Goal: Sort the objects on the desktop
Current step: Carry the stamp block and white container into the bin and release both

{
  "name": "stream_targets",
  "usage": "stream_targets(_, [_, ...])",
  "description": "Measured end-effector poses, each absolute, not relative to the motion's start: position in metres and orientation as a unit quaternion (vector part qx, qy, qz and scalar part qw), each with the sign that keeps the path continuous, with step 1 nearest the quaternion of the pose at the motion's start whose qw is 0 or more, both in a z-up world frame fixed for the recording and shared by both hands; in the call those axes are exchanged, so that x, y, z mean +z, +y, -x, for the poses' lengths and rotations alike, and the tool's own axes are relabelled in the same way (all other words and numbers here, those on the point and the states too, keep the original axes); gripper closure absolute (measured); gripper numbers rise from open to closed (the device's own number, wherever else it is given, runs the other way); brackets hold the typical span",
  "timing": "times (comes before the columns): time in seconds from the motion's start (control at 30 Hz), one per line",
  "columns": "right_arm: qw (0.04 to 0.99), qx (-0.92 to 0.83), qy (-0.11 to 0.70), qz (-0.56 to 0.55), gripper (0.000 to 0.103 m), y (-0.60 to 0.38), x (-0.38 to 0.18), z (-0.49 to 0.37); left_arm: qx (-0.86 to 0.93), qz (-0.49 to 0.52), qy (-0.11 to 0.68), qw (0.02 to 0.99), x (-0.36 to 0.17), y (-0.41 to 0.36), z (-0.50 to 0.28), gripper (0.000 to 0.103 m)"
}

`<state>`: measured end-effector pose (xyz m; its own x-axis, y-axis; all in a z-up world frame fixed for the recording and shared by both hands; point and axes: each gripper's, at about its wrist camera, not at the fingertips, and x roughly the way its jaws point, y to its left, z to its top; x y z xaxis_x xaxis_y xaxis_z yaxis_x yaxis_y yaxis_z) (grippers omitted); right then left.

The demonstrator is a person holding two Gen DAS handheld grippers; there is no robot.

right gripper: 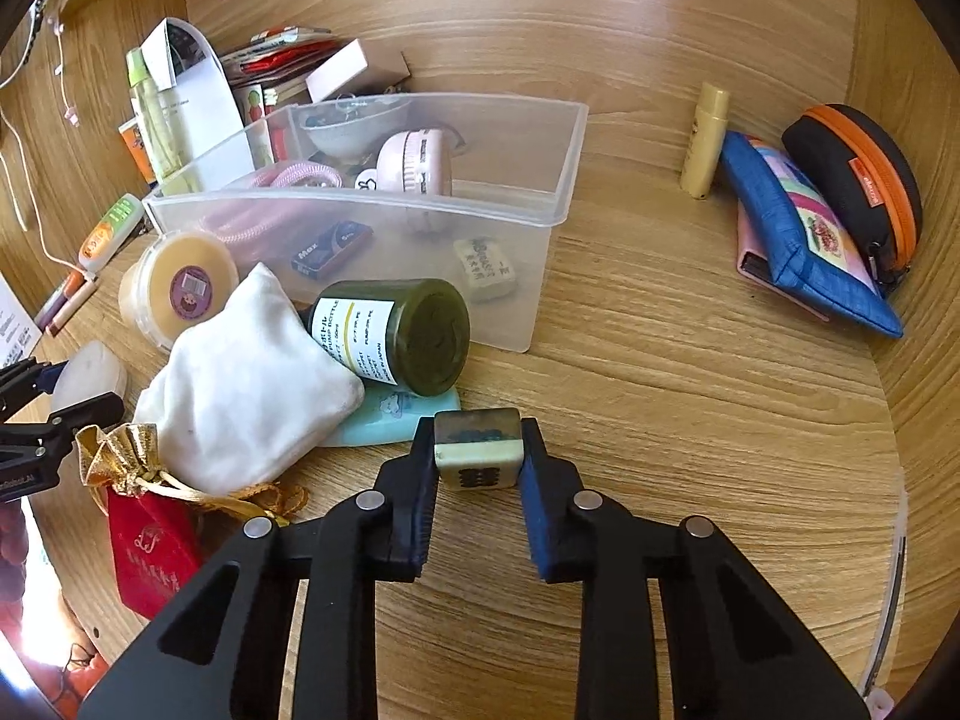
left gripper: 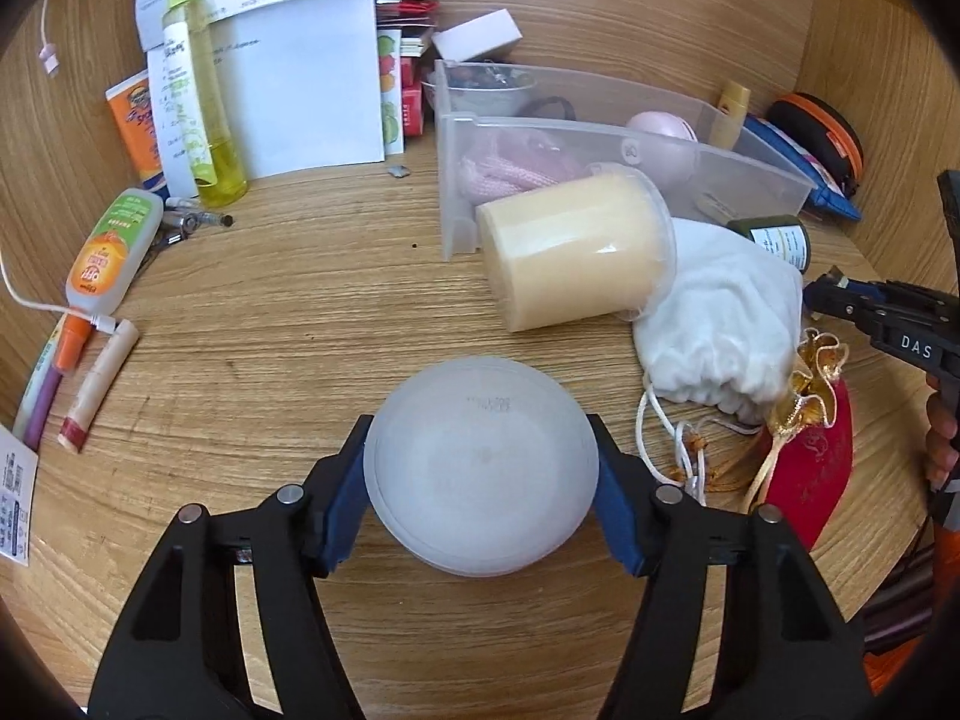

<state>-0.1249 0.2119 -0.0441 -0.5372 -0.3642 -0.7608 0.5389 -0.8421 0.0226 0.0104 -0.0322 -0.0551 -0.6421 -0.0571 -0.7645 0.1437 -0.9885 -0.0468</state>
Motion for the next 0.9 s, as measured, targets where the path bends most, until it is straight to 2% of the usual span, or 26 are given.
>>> stream_targets(0.4, [0.26, -0.893, 0.071, -0.361, 0.08, 0.226, -0.004, 0.119, -0.928, -0.36, 0.075, 0.062, -0.011, -0.046, -0.002, 0.038])
stream_targets(0.9, [0.285, -0.913, 0.059, -0.286, 0.08, 0.202, 0.049, 0.133, -0.951, -0.302, 0.06, -0.006, 0.055, -0.038, 0.057, 0.038])
